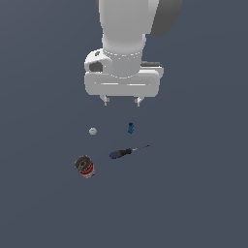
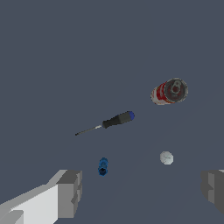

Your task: Pick up a designated object from a clutter of objects.

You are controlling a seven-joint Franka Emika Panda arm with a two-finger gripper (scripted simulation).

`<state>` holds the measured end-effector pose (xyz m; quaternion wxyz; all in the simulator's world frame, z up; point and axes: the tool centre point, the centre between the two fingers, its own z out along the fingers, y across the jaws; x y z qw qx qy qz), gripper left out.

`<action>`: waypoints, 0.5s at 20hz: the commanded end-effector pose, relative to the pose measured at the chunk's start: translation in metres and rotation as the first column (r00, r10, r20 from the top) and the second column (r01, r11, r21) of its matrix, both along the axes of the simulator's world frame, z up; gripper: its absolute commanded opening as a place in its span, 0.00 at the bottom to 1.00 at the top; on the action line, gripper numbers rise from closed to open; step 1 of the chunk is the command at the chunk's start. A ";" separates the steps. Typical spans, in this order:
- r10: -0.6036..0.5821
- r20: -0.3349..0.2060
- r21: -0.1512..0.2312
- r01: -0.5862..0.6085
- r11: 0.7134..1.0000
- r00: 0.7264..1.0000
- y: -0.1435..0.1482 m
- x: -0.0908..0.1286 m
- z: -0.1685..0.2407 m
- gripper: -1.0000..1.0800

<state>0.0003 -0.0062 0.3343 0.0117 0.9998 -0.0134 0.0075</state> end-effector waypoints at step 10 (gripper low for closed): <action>-0.029 -0.045 0.015 0.030 0.999 0.999 -0.023 -0.010 -0.014 0.96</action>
